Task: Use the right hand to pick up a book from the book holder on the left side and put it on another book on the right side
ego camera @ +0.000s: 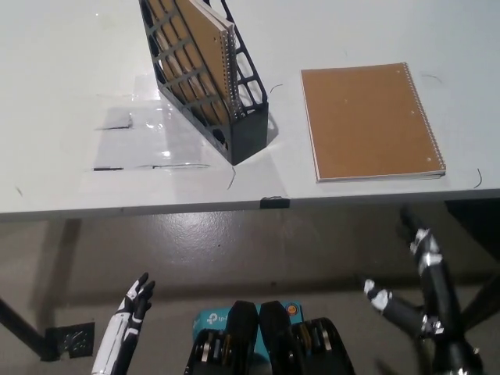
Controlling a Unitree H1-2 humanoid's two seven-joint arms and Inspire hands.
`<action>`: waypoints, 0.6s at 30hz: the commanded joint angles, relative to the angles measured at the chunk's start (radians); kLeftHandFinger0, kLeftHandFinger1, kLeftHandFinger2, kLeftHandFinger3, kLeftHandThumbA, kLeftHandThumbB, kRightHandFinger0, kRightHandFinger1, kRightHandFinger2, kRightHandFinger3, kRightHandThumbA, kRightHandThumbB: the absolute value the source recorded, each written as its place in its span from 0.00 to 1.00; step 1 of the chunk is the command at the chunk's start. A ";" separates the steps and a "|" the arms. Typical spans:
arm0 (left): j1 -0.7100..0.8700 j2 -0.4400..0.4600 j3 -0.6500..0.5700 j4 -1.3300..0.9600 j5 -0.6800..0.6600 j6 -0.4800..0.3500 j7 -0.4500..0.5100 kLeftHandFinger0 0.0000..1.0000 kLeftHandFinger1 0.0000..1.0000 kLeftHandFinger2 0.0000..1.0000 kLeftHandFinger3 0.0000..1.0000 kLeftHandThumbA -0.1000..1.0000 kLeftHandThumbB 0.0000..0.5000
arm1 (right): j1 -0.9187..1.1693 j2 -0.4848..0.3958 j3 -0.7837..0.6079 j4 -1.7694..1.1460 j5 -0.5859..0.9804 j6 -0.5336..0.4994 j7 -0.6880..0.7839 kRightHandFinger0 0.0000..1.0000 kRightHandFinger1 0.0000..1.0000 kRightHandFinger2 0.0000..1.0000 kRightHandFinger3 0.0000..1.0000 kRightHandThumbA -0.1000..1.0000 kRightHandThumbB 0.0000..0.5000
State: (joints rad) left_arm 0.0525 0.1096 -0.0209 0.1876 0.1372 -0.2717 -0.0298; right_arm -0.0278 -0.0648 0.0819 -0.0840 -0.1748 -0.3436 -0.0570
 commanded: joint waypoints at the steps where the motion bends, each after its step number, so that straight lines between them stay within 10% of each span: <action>1: -0.005 -0.009 -0.012 -0.090 0.015 -0.027 0.012 1.00 1.00 1.00 1.00 1.00 0.29 | -0.160 0.009 -0.008 -0.183 0.043 0.108 0.037 0.90 1.00 1.00 1.00 0.84 0.41; 7: -0.036 -0.006 0.003 -0.112 -0.003 0.007 0.007 1.00 1.00 1.00 1.00 1.00 0.32 | -0.378 0.016 -0.002 -0.100 0.095 0.231 0.075 0.96 1.00 1.00 1.00 0.89 0.34; 18: -0.036 -0.004 0.005 -0.041 0.000 -0.029 0.010 1.00 1.00 1.00 1.00 1.00 0.27 | -0.752 0.046 0.006 0.344 0.146 0.299 0.142 1.00 1.00 1.00 1.00 1.00 0.56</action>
State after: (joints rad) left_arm 0.0183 0.1005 -0.0158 0.1415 0.1417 -0.2645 -0.0300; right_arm -0.6621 -0.0255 0.0846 0.1903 -0.0657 -0.0906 0.0308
